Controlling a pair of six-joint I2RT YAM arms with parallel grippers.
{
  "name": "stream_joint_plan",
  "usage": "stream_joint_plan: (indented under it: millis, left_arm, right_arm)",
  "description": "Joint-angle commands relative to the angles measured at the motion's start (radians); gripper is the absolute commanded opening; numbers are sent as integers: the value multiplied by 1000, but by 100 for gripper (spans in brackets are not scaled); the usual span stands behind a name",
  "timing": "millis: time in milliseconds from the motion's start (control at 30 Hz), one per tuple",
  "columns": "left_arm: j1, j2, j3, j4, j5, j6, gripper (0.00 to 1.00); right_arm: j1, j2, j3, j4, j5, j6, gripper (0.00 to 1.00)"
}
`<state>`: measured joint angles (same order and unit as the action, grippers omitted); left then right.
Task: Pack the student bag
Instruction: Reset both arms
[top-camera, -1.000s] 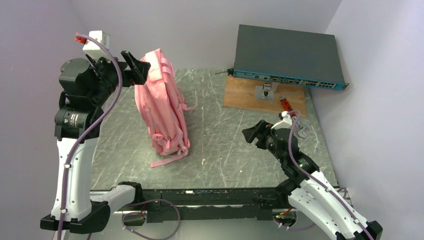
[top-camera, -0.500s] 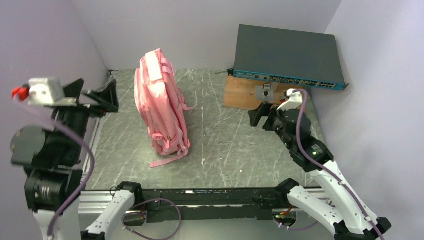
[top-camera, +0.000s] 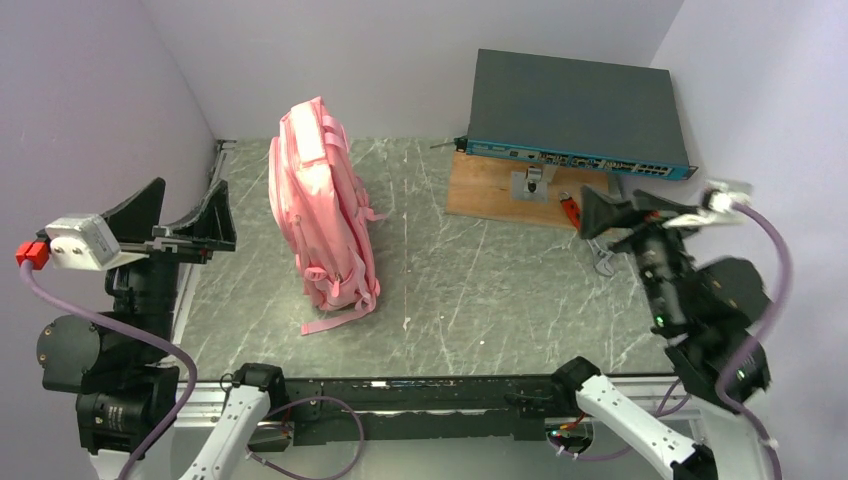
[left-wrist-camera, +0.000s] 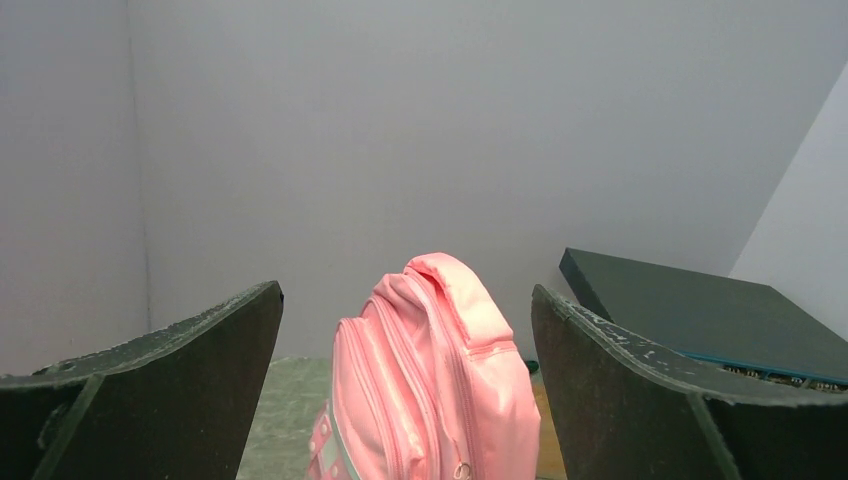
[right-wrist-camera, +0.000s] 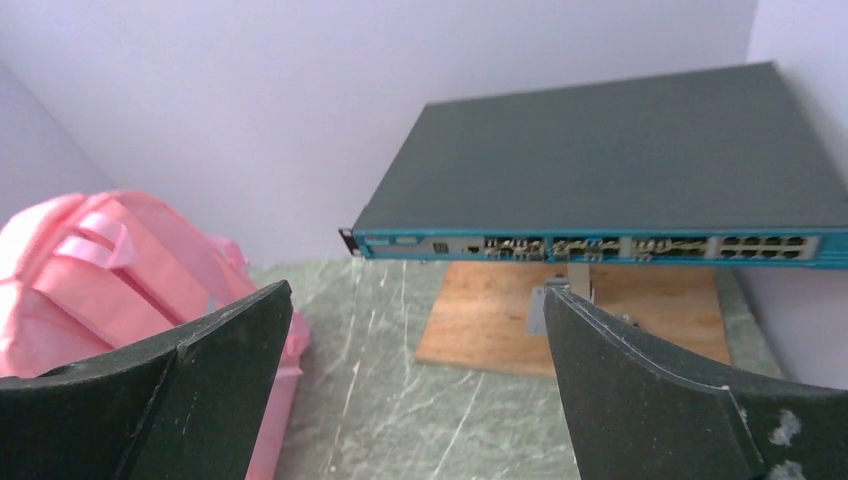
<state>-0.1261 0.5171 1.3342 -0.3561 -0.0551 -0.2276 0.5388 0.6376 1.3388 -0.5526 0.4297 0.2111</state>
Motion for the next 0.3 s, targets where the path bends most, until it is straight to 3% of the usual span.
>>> stream_joint_plan:
  millis: [0, 267]
  left_arm:
    - [-1, -24, -13, 78, 32, -20, 100]
    - [-1, -13, -8, 54, 37, -19, 100]
  right_arm:
    - [-1, -81, 37, 40, 41, -49, 100]
    - [0, -107, 65, 20, 89, -39, 100]
